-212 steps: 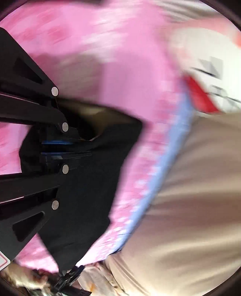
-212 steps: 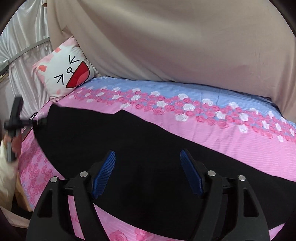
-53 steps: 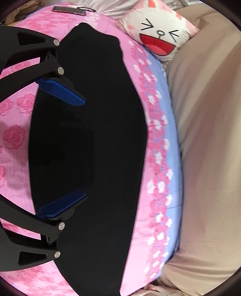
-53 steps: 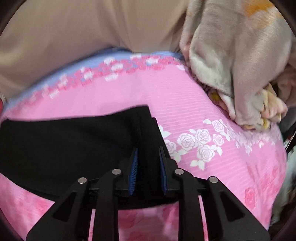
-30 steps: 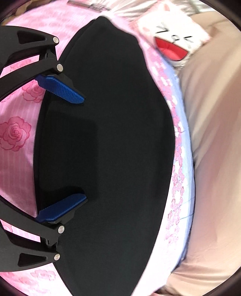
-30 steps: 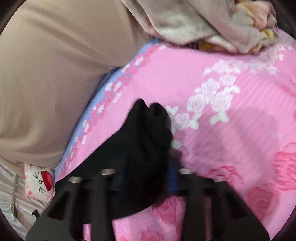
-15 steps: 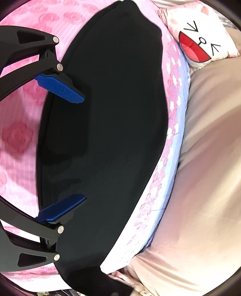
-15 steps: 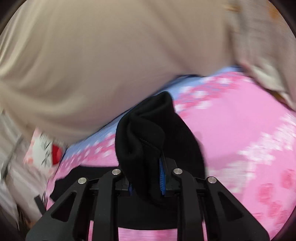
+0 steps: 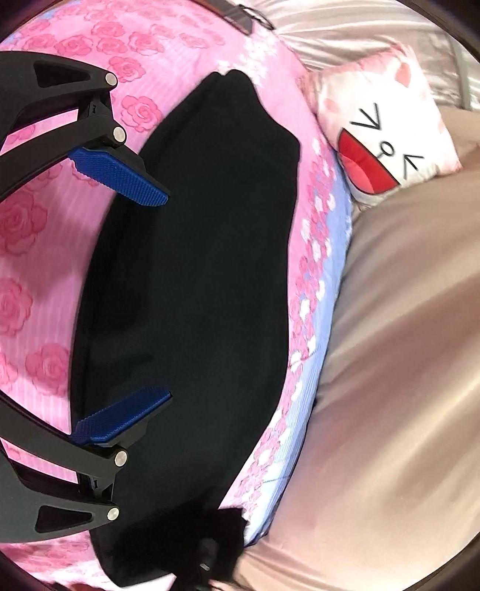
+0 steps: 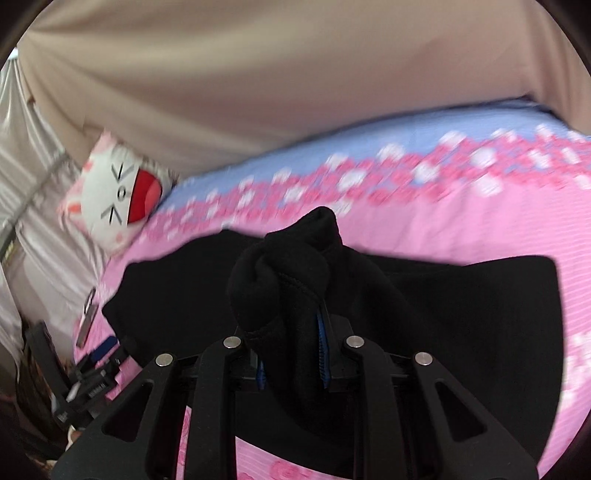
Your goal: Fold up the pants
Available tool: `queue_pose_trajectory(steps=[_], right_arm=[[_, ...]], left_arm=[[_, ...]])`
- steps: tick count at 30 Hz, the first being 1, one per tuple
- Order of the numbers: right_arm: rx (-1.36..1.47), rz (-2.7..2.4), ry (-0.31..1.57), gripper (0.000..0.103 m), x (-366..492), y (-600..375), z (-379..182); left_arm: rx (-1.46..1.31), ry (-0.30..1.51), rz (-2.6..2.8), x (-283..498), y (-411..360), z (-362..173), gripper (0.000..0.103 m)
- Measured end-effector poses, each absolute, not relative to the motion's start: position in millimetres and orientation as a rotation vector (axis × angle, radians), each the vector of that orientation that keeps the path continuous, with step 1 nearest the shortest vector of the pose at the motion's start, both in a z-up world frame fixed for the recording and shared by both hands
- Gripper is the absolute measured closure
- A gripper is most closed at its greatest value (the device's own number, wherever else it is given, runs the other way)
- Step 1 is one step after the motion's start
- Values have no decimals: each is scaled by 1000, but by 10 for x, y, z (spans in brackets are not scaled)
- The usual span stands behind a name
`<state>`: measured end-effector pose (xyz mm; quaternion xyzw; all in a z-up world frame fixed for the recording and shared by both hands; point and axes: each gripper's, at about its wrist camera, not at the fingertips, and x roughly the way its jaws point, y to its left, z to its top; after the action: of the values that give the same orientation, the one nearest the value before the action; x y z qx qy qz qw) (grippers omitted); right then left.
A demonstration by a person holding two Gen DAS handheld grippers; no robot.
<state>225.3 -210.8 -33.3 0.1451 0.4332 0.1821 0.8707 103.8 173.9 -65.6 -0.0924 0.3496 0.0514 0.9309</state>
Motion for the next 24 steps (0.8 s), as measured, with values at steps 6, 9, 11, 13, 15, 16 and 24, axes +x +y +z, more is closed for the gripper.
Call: queue_pose_trajectory(steps=[6, 9, 11, 13, 15, 16, 24], right_arm=[[185, 375, 951, 80, 2283, -1717, -604], [222, 379, 925, 72, 2172, -1703, -579], [296, 432, 903, 51, 2032, -1744, -476], [360, 472, 868, 33, 1899, -1824, -334], [384, 495, 790, 30, 1746, -1952, -111], [381, 486, 767, 30, 1722, -1993, -32], [416, 363, 815, 60, 2295, -2148, -303]], left_arm=[[-291, 740, 65, 1078, 1904, -752, 6], [-321, 774, 55, 1123, 1945, -813, 6], [-339, 769, 53, 1101, 1956, -824, 6], [-346, 764, 50, 1088, 1966, -825, 6], [-346, 767, 50, 1087, 1964, -828, 6], [-344, 771, 50, 1091, 1962, -831, 6], [-322, 786, 62, 1129, 1930, -834, 6]])
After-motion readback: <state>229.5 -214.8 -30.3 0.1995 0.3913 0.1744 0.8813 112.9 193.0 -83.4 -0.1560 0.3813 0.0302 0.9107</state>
